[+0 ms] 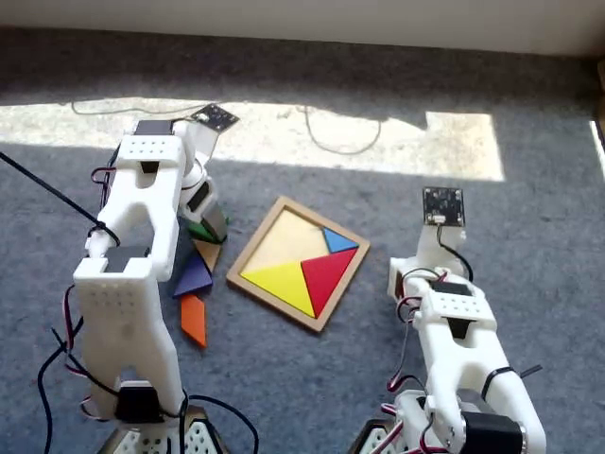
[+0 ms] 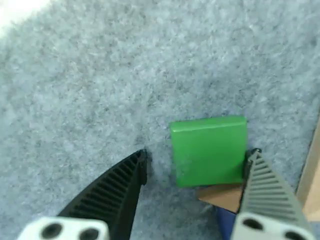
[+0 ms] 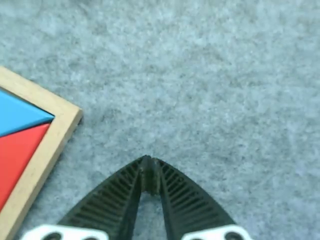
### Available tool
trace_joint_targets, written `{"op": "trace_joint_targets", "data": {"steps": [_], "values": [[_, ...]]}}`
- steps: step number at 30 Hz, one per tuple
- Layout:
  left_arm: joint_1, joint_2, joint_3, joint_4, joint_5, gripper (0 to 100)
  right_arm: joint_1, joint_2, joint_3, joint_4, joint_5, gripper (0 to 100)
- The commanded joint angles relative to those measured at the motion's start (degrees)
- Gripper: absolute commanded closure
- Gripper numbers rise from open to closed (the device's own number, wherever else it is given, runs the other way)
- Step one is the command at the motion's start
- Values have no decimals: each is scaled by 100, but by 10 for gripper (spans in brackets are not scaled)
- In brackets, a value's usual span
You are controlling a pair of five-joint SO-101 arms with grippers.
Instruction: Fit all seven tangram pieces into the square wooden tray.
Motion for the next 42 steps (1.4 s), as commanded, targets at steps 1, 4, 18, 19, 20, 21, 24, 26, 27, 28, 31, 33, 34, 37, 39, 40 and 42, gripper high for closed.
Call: {"op": "trace_joint_targets", "data": {"steps": [1,4,18,19,20,21,24,26,27,28,31,33,34,37,39,40,42], "values": [[198,119,-303,9,-18,722,57,-40,-66,-145,-26,991],[295,251,-321,18,-44,790,57,-40,-66,-145,-26,991],[1033,251,-1895,1996,-26,905,110,-48,-66,-145,-26,991],[1112,251,-2097,2119,-18,905,171,-48,-66,-145,-26,991],[1191,251,-2237,2171,-9,905,242,-48,-66,-154,-26,991],[1262,251,-2325,2180,-9,905,312,-48,-84,-154,-26,991],[1552,259,-2413,2180,-9,902,541,-48,-251,-154,-53,991],[1798,259,-2413,2180,-9,902,743,-48,-286,-154,-62,991],[1921,259,-2413,2180,-9,902,848,-48,-286,-154,-62,991],[2035,259,-2422,2180,-9,902,954,-48,-286,-154,-70,991],[2387,259,-2431,2180,-18,902,1191,-48,-374,-163,-114,991],[2624,277,-2431,2180,-35,902,1332,-48,-435,-163,-404,991],[2730,286,-2431,2180,-53,902,1393,-48,-435,-163,-527,991],[2958,295,-2431,2180,-62,901,1455,-48,-435,-163,-580,991],[3081,303,-2431,2092,-62,901,1455,-48,-435,-163,-580,991],[3125,303,-2431,2066,-62,899,1446,-48,-435,-163,-580,991],[3213,303,-2431,2066,-70,861,1446,-48,-435,-163,-580,991]]}}
